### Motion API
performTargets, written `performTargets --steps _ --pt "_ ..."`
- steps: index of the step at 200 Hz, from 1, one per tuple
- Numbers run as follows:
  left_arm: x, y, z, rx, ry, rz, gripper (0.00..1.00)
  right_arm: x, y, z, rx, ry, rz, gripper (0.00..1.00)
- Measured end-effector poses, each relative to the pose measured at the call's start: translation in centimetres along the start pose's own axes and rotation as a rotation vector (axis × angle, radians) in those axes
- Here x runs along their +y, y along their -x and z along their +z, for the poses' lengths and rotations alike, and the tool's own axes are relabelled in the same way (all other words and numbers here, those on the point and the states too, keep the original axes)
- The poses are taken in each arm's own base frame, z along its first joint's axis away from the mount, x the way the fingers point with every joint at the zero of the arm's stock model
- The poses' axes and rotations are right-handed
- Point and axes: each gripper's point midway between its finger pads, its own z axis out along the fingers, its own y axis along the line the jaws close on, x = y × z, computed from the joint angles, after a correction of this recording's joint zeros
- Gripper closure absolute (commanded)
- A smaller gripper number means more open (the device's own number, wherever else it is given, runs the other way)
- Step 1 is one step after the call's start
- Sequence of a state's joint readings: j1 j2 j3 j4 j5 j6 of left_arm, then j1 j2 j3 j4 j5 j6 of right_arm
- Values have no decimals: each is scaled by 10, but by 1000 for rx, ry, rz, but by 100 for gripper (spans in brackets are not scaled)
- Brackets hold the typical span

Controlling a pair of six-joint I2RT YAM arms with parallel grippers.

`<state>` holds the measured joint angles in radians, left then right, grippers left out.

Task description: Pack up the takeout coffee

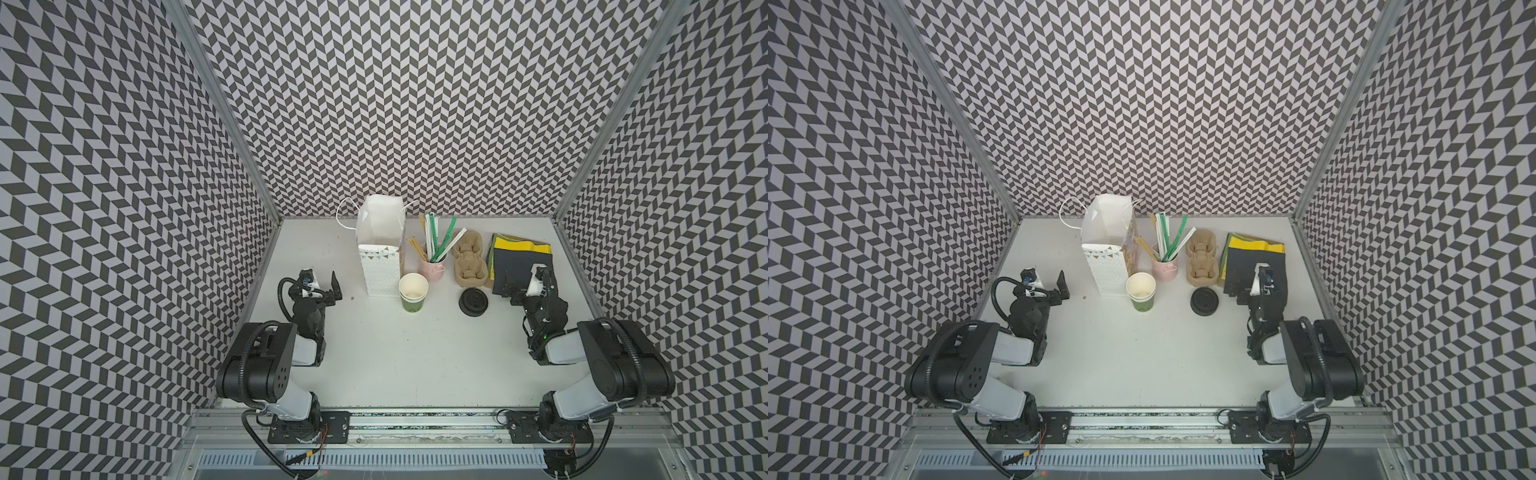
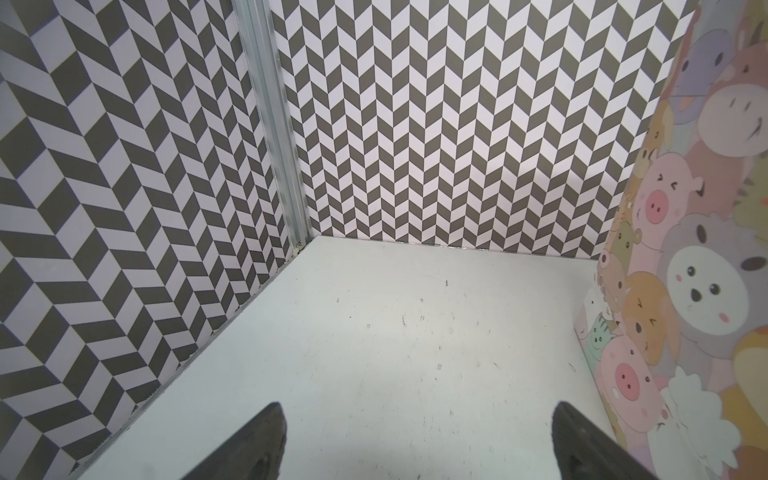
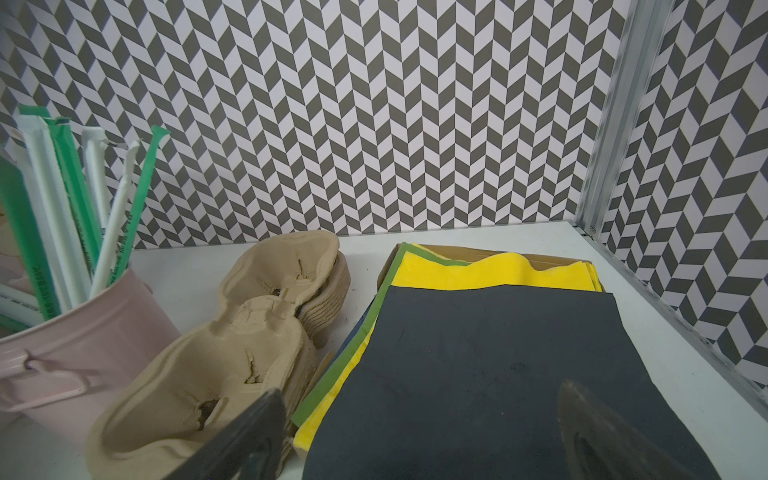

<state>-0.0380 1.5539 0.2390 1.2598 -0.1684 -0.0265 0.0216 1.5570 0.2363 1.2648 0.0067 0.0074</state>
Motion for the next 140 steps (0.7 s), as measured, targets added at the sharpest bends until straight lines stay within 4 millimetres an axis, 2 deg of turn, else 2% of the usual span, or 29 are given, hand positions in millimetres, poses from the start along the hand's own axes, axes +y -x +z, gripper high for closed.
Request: performTargets --steps 112,126,140 --pt "0 0 0 0 0 0 0 1 -1 1 17 -1 -4 1" --pt "2 1 0 0 12 -6 0 3 8 6 29 -3 -8 1" --pt "5 6 -2 -9 21 -13 0 8 32 12 10 -5 -5 1"
